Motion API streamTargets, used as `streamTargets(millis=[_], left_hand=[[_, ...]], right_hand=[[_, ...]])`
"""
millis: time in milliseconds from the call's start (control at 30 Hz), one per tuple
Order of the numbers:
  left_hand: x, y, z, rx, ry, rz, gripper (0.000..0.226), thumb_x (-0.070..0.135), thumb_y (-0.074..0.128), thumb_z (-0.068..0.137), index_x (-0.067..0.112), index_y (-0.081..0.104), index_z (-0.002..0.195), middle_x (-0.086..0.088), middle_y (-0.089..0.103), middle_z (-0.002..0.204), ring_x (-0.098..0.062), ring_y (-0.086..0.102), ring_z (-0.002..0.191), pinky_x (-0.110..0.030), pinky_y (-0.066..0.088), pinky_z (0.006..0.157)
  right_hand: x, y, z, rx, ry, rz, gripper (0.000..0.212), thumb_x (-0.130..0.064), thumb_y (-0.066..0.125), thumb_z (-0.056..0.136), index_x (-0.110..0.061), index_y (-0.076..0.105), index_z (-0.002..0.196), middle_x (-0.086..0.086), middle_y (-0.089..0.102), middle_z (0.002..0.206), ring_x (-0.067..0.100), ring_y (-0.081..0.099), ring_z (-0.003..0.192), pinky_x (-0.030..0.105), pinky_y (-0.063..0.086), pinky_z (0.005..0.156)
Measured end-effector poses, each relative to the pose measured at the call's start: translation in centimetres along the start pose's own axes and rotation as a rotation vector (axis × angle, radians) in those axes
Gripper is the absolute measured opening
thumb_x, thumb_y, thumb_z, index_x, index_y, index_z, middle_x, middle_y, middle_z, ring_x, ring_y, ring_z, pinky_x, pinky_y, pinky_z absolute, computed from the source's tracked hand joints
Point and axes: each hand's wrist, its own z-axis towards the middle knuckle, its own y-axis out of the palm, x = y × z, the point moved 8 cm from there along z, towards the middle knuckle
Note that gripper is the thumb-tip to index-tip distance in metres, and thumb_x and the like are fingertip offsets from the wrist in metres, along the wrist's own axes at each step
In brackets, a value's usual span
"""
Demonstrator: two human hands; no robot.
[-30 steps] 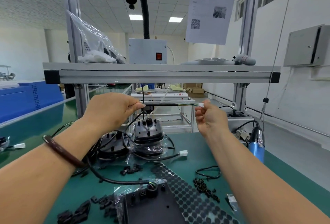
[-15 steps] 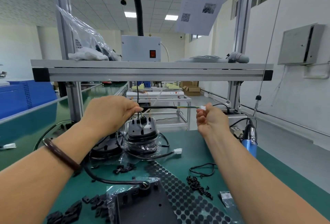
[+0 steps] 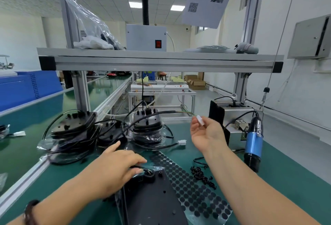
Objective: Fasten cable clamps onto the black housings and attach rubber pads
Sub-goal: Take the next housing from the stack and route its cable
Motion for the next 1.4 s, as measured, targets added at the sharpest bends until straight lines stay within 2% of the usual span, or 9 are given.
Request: streamTargets(millis=[133,233,433,633,733,900,1067,1167,1400], left_hand=[[0.4,-0.2,0.5,0.065,0.046,-0.123,0.024,0.042,0.044,0.097,0.040,0.063,0.112,0.025,0.059,0.101,0.012,0.049,0.099,-0.012,0.012,0.111],[0.4,-0.2,0.4,0.119,0.062,-0.218,0.021,0.035,0.053,0.095,0.031,0.070,0.107,0.019,0.062,0.092,0.005,0.054,0.089,-0.008,0.037,0.087],[0.3,0.4,-0.7,0.176,-0.027,-0.341,0.017,0.034,0.063,0.089,0.039,0.072,0.102,0.017,0.066,0.084,0.002,0.059,0.082,-0.012,0.045,0.077],[0.3,0.7,-1.2,0.206,-0.075,-0.363,0.026,0.038,0.065,0.087,0.060,0.063,0.100,0.018,0.065,0.078,0.004,0.058,0.077,-0.017,0.047,0.074],[0.3,0.8,-1.5,0.155,-0.082,-0.361,0.038,0.044,0.064,0.085,0.072,0.045,0.103,0.026,0.065,0.086,0.010,0.057,0.085,-0.011,0.045,0.077],[-0.1,1.2,-2.6,0.158,-0.162,-0.412,0.020,0.041,0.071,0.079,0.054,0.061,0.090,0.037,0.061,0.087,0.015,0.055,0.086,-0.007,0.043,0.074],[1.1,1.2,-3.2,0.251,-0.098,-0.353,0.022,0.044,0.065,0.080,0.045,0.068,0.102,0.022,0.068,0.086,0.005,0.060,0.084,-0.015,0.047,0.078],[1.7,1.0,-3.5,0.270,-0.056,-0.367,0.030,0.050,0.057,0.078,0.052,0.056,0.108,0.016,0.069,0.085,-0.001,0.062,0.084,-0.026,0.051,0.079],[2.3,0.8,-4.0,0.291,-0.030,-0.401,0.025,0.051,0.049,0.084,0.048,0.058,0.106,0.018,0.064,0.084,0.004,0.057,0.084,-0.021,0.049,0.077]], right_hand=[[4.2,-0.5,-1.9,-0.107,0.117,-0.248,0.019,-0.005,0.045,0.098,-0.012,0.056,0.111,0.016,0.069,0.076,0.020,0.064,0.057,0.023,0.051,0.046],[7.1,-0.7,-3.2,-0.272,0.084,-0.724,0.023,-0.001,0.049,0.095,-0.019,0.062,0.092,0.005,0.073,0.080,0.017,0.066,0.070,0.025,0.049,0.059],[9.5,-0.2,-5.5,-0.509,-0.085,-1.239,0.029,0.000,0.052,0.095,-0.023,0.067,0.084,0.000,0.068,0.084,0.008,0.062,0.079,0.025,0.048,0.086],[9.7,0.1,-6.8,-0.648,-0.186,-1.502,0.020,-0.017,0.055,0.096,-0.032,0.065,0.089,-0.011,0.050,0.067,-0.001,0.042,0.060,0.013,0.037,0.061],[9.6,-0.1,-7.2,-0.690,-0.183,-1.517,0.013,-0.023,0.060,0.095,-0.034,0.066,0.096,-0.017,0.057,0.073,-0.005,0.049,0.068,0.011,0.041,0.070],[9.2,0.0,-7.8,-0.694,-0.305,-1.644,0.017,-0.026,0.061,0.093,-0.043,0.062,0.090,-0.033,0.057,0.073,-0.013,0.051,0.071,0.005,0.036,0.068],[8.8,-0.4,-8.7,-0.714,-0.371,-1.679,0.010,-0.026,0.059,0.095,-0.027,0.067,0.102,-0.018,0.061,0.092,-0.010,0.052,0.085,0.007,0.036,0.078],[8.6,-0.6,-9.0,-0.720,-0.378,-1.668,0.012,-0.025,0.059,0.095,-0.026,0.067,0.104,-0.010,0.065,0.102,-0.003,0.055,0.094,0.012,0.040,0.086],[7.4,-1.6,-6.3,-0.572,-0.257,-1.490,0.016,-0.022,0.054,0.097,-0.034,0.066,0.097,-0.009,0.070,0.082,-0.001,0.061,0.077,0.014,0.046,0.077]])
